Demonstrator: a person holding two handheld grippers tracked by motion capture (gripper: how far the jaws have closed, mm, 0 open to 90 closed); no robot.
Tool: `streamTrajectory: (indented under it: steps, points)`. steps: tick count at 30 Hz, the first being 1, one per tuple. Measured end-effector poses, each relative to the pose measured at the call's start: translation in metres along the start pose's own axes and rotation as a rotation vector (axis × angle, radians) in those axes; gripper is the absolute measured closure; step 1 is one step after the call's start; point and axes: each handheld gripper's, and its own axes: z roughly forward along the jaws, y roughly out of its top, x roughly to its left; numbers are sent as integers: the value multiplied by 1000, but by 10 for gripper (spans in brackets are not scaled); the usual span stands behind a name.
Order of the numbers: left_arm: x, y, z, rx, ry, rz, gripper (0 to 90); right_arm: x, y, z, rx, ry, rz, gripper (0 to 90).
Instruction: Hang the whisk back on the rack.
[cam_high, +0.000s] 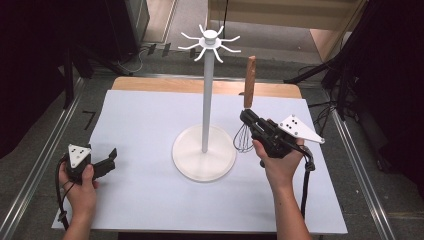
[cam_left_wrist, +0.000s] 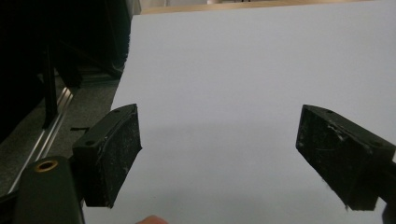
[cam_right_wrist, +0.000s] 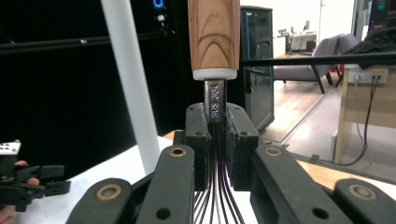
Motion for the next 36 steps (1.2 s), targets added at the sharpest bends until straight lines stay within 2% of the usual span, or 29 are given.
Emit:
streamTrajectory:
  steps: [9,13,16,32,36]
  points:
    - [0,0,0,-1,1,0,148,8,9,-5,-38,31,-1,829]
    - [0,0,0,-1,2,1,148,12,14,-6,-61,56,16,828]
    - [0,0,0,-1,1,1,148,14,18,-7,-74,70,6,829]
    - [0,0,0,3,-1,0,149,25,36,2,-90,164,0,828]
    - [0,0,0,4,-1,1,148,27,37,5,-86,169,-6,828]
